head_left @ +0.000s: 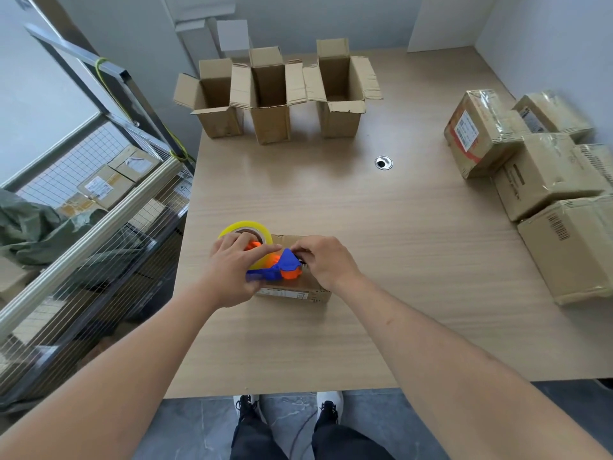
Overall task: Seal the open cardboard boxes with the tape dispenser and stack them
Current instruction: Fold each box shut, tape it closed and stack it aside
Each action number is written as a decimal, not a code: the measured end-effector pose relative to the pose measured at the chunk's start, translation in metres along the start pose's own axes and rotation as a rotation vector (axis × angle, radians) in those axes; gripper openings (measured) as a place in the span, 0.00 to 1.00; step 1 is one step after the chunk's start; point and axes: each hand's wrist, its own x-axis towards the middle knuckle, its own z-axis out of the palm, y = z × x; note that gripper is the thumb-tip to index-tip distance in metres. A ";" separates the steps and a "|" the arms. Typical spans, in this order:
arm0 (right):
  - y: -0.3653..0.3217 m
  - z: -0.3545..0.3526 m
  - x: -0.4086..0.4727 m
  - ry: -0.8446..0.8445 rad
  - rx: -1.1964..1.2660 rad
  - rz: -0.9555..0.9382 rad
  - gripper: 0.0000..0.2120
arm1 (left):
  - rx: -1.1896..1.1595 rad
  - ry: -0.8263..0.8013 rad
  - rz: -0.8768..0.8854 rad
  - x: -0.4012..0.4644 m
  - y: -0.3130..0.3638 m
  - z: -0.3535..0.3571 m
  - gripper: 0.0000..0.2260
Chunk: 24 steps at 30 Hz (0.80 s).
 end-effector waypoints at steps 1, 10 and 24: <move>0.000 0.000 0.001 0.012 0.009 0.009 0.10 | 0.015 0.020 0.002 0.000 0.002 0.000 0.31; 0.001 0.006 -0.002 0.131 -0.007 0.046 0.09 | 0.133 0.140 0.123 -0.003 0.005 0.004 0.28; 0.036 -0.026 -0.058 0.245 0.049 0.314 0.07 | 0.111 0.079 0.138 -0.004 0.004 0.005 0.31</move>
